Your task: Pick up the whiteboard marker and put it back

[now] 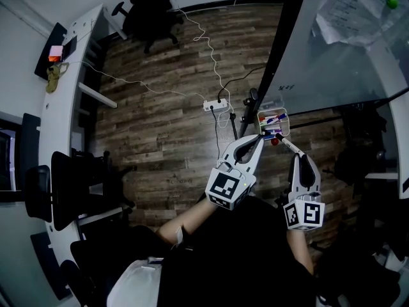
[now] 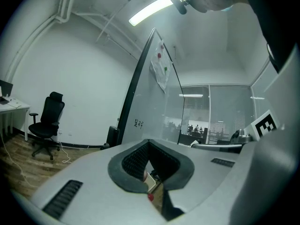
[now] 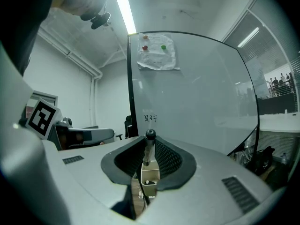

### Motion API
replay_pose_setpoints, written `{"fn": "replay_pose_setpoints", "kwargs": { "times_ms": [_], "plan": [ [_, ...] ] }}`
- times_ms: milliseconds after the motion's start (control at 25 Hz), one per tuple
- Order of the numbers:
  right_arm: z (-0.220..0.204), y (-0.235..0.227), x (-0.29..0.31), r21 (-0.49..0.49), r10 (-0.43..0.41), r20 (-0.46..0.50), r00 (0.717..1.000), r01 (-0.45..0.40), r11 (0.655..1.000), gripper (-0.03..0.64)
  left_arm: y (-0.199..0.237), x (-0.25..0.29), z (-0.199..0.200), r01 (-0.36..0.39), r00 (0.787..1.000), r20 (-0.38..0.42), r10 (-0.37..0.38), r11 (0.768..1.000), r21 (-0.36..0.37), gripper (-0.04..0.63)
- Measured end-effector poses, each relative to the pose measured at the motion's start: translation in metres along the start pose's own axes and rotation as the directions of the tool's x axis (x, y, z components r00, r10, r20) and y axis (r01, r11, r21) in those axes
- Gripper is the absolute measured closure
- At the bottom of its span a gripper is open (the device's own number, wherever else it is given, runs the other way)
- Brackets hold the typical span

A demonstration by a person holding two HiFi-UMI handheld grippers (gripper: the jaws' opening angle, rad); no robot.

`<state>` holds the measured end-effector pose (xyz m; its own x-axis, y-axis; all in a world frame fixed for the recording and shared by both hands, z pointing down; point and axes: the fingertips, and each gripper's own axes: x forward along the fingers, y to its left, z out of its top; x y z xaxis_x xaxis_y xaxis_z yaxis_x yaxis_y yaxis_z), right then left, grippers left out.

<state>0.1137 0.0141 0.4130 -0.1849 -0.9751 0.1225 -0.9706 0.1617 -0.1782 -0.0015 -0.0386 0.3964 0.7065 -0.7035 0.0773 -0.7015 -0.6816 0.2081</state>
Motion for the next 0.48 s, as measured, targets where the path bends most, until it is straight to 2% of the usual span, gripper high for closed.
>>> {"fn": "replay_pose_setpoints", "kwargs": {
  "times_ms": [240, 480],
  "plan": [
    [-0.003, 0.006, 0.0, 0.001, -0.03, -0.005, 1.0, 0.03, 1.0, 0.538, 0.006, -0.007, -0.003, 0.016, 1.0, -0.008, -0.016, 1.0, -0.008, 0.588],
    [-0.005, 0.015, 0.0, -0.01, -0.066, -0.011, 0.998, 0.066, 0.998, 0.538, 0.017, -0.017, -0.008, 0.034, 0.999, -0.028, -0.034, 0.999, 0.017, 0.588]
  ]
}}
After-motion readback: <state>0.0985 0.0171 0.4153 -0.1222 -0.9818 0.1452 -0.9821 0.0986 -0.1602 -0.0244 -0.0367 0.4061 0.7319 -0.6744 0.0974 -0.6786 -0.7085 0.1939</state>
